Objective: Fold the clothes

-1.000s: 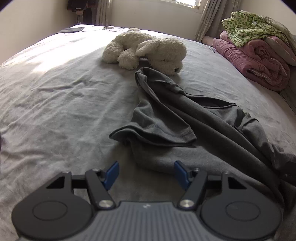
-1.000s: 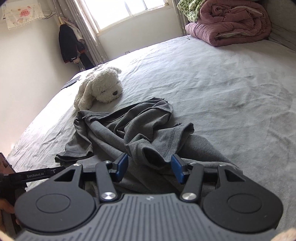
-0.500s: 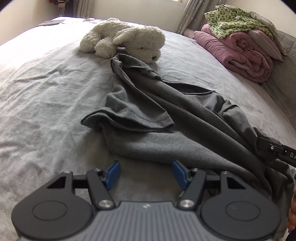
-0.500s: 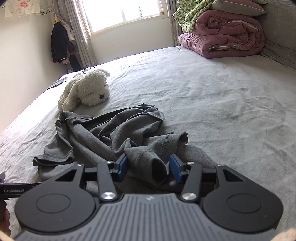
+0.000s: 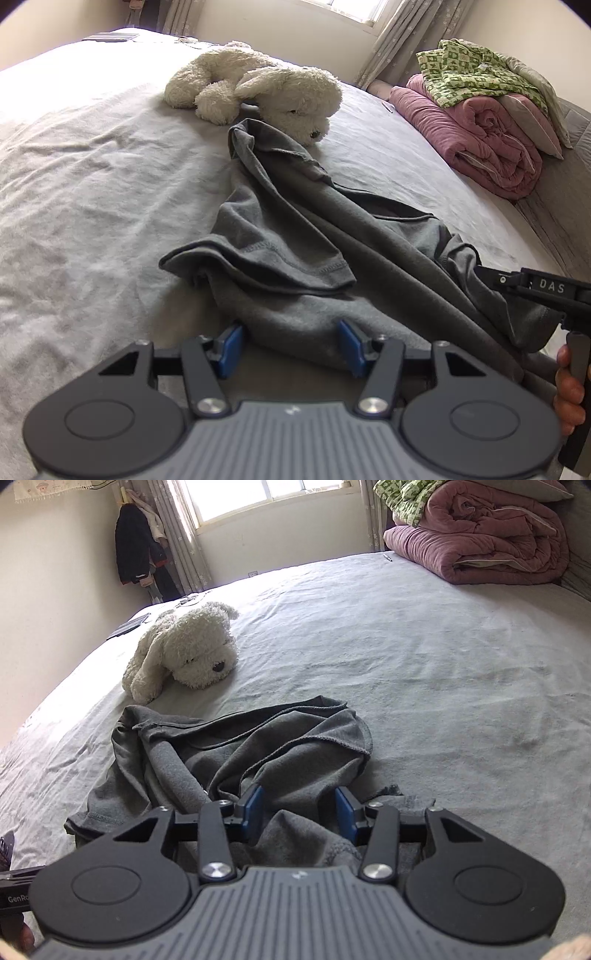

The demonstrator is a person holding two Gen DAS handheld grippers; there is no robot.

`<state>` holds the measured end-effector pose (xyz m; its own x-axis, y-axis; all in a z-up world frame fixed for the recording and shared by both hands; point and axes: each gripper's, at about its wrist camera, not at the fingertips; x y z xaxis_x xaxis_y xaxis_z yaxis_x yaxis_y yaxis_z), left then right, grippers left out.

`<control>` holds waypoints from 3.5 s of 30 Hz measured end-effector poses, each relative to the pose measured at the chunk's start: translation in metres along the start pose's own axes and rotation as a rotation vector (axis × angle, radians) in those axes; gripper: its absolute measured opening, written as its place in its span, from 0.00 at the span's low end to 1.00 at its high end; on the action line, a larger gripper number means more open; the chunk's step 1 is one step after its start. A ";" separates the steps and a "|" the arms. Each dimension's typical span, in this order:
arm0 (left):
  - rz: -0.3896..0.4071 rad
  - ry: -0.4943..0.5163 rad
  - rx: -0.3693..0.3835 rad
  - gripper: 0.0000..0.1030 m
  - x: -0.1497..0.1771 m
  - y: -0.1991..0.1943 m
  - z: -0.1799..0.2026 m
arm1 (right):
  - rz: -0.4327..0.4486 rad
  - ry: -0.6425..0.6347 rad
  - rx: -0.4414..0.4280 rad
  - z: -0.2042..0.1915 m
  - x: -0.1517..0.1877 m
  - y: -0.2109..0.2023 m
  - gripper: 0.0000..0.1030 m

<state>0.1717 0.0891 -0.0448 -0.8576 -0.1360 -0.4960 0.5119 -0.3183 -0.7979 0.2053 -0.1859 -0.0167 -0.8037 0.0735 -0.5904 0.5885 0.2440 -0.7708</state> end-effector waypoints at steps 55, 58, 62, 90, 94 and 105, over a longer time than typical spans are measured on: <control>-0.107 0.001 0.042 0.63 -0.009 -0.005 0.003 | 0.047 0.053 0.498 0.082 -0.065 0.006 0.41; -0.127 0.002 0.071 0.63 -0.008 -0.004 0.006 | 0.051 0.091 0.477 0.081 -0.056 -0.010 0.42; -0.153 0.000 0.105 0.64 -0.005 -0.003 0.011 | 0.070 0.171 0.432 0.083 -0.030 -0.037 0.47; -0.108 0.063 0.121 0.42 0.031 0.005 0.050 | -0.135 0.132 0.127 0.072 0.118 -0.115 0.57; -0.066 0.107 0.032 0.05 0.043 0.003 0.060 | -0.195 0.139 0.102 0.084 0.129 -0.111 0.57; -0.057 -0.013 -0.071 0.03 0.065 -0.040 0.054 | -0.214 0.176 0.040 0.095 0.143 -0.124 0.57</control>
<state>0.0929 0.0421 -0.0262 -0.8857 -0.1324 -0.4451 0.4643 -0.2583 -0.8472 0.0258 -0.2977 -0.0288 -0.9109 0.1918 -0.3654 0.4041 0.2340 -0.8843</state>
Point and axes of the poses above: each gripper's, at about its wrist camera, not at the fingertips, and y roughly the way its jaws point, z to its right, x to its underside, and after that the axes turned 11 degrees about -z, right-handed
